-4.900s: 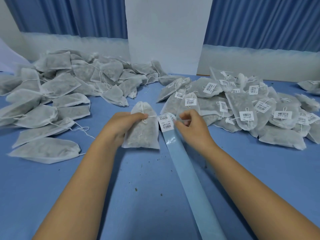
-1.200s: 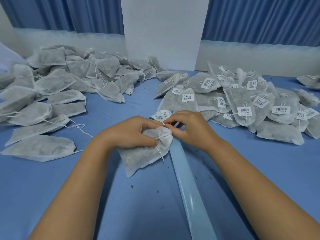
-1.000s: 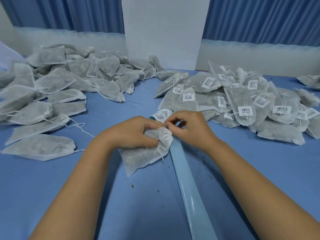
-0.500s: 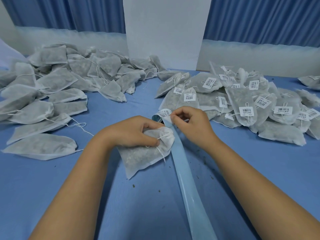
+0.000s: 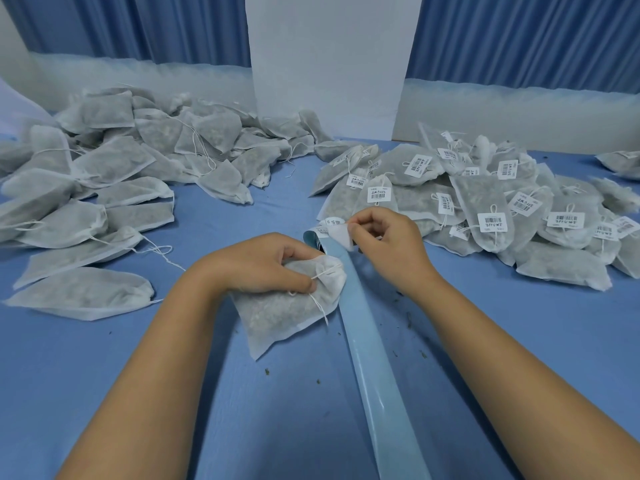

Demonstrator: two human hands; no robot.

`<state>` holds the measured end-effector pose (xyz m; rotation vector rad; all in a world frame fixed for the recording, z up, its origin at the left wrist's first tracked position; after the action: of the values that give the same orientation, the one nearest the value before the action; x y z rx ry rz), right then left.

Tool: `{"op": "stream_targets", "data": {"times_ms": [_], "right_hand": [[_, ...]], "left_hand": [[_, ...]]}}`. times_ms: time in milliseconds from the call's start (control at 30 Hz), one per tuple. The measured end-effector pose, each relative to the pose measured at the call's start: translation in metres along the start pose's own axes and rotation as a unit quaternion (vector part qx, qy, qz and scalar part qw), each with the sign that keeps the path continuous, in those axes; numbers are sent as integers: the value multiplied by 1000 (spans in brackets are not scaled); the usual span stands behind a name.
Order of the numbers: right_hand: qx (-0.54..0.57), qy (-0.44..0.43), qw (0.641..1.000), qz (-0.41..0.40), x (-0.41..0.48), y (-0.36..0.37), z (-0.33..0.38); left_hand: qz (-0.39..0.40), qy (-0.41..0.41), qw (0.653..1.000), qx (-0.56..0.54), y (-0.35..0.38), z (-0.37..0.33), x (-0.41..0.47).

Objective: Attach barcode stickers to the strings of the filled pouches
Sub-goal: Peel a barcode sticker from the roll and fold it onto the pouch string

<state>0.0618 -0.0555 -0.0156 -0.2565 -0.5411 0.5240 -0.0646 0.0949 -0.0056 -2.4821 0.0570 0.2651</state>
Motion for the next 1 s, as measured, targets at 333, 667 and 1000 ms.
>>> {"op": "stream_targets", "data": {"times_ms": [333, 667, 1000], "right_hand": [[5, -14, 1000, 19, -1, 0, 4], [-6, -23, 1000, 15, -1, 0, 3], [52, 64, 995, -53, 4, -5, -6]], "left_hand": [[-13, 3, 977, -215, -6, 11, 6], [-7, -12, 969, -246, -3, 16, 12], [2, -26, 967, -254, -3, 19, 13]]}}
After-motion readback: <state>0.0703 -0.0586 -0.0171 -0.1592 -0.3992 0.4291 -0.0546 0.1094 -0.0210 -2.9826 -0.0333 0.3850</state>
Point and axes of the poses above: each hand's wrist, its own x-axis towards the middle knuckle, its own y-axis out of the palm, z = x × y, the point moved 3 cm from there along x, towards the middle knuckle, and after that the axes turned 4 degrees about -y, right-handed, at the moved point
